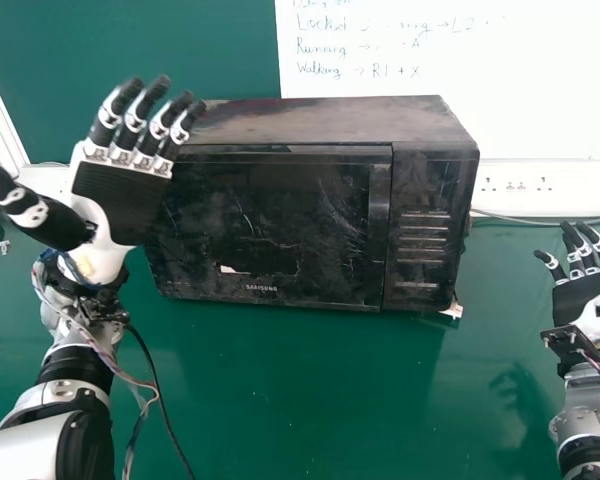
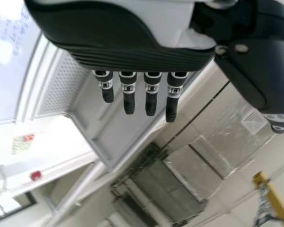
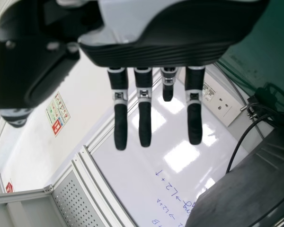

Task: Open the door of oven

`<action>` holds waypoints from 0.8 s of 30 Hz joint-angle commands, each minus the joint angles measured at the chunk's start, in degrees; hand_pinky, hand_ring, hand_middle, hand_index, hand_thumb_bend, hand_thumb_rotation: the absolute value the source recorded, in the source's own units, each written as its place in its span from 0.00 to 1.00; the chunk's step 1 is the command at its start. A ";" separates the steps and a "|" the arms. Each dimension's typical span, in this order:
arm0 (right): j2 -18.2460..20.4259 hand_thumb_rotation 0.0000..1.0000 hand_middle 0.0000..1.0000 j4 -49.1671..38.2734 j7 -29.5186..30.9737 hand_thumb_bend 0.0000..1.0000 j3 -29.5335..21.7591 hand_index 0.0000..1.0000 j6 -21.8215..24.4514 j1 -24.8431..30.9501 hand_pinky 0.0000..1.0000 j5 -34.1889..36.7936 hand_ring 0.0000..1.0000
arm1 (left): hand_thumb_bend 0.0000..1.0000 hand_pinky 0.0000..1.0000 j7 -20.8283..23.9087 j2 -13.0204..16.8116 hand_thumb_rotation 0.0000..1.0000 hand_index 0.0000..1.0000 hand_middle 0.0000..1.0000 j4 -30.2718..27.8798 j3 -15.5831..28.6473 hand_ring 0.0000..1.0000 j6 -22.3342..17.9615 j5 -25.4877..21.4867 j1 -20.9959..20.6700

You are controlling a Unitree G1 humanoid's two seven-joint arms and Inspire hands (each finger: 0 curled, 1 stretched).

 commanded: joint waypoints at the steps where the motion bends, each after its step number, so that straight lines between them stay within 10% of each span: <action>1: -0.38 0.96 0.99 -0.14 0.56 1.00 -0.24 0.91 0.07 -0.01 0.86 0.23 0.97 | 1.00 0.33 -0.38 -0.19 1.00 0.51 0.62 1.56 0.47 0.53 -2.32 2.17 -1.37; 24: -0.20 0.93 0.96 -0.36 -1.28 1.00 -0.04 0.88 -0.22 -0.07 0.81 -0.22 0.93 | 1.00 0.39 -0.38 -2.28 0.89 0.74 0.75 7.43 3.36 0.62 -0.21 14.03 -5.21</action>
